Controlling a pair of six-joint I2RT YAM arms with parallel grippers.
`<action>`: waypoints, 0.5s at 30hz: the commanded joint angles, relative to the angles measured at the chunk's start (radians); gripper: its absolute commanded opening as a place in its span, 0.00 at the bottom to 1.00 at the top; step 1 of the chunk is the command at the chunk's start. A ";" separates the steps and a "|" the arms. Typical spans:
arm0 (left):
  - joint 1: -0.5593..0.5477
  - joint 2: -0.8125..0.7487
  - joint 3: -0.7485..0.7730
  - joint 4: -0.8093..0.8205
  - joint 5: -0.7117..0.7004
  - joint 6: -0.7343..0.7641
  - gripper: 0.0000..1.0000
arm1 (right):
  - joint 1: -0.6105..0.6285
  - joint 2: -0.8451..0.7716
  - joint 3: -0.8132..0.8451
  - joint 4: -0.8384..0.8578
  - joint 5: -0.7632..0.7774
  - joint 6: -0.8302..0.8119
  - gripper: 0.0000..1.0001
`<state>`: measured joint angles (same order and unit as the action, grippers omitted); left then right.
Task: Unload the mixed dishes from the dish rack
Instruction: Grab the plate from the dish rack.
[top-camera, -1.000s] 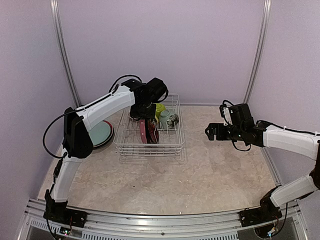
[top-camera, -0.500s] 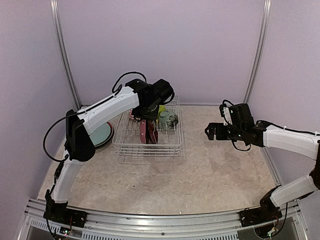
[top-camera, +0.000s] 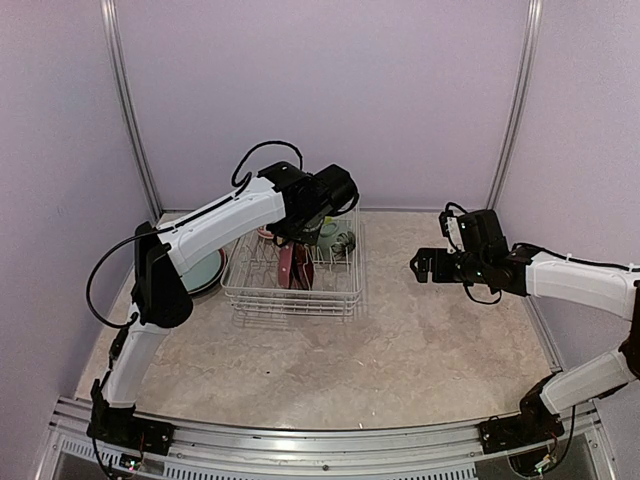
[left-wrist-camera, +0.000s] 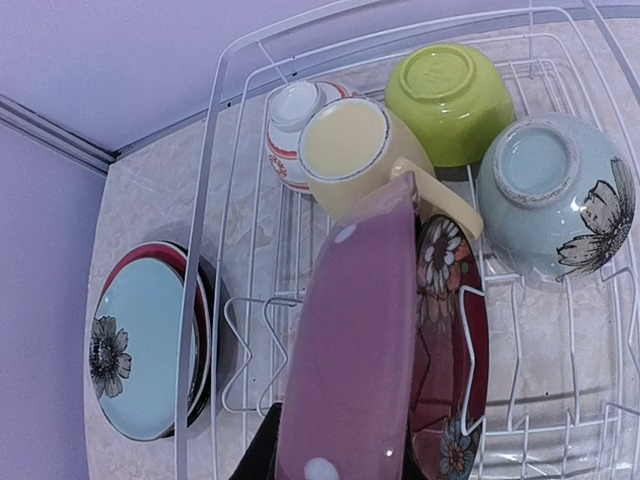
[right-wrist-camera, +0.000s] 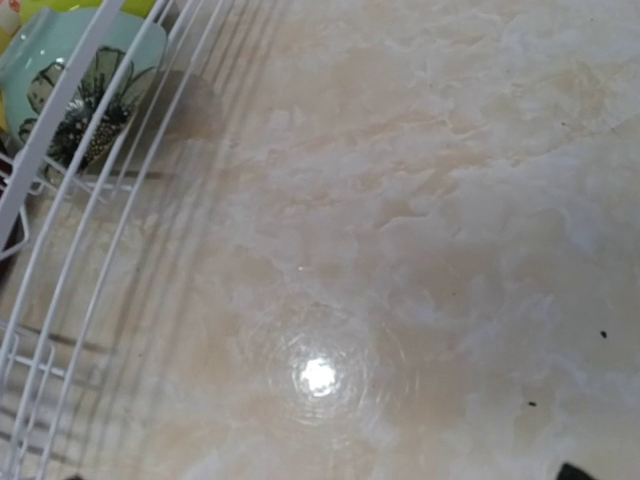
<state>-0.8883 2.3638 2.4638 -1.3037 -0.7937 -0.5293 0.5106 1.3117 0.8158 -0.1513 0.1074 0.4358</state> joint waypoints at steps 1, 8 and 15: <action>-0.024 -0.100 0.040 -0.025 -0.080 0.054 0.00 | 0.012 -0.011 -0.018 0.011 -0.012 0.008 1.00; -0.024 -0.143 0.024 -0.016 -0.069 0.031 0.00 | 0.012 -0.013 -0.021 0.012 -0.012 0.013 1.00; -0.021 -0.236 -0.086 0.078 -0.023 0.042 0.00 | 0.012 -0.004 -0.018 0.016 -0.018 0.018 1.00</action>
<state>-0.8894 2.2654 2.4062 -1.3029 -0.7918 -0.5186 0.5106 1.3117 0.8116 -0.1459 0.1005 0.4408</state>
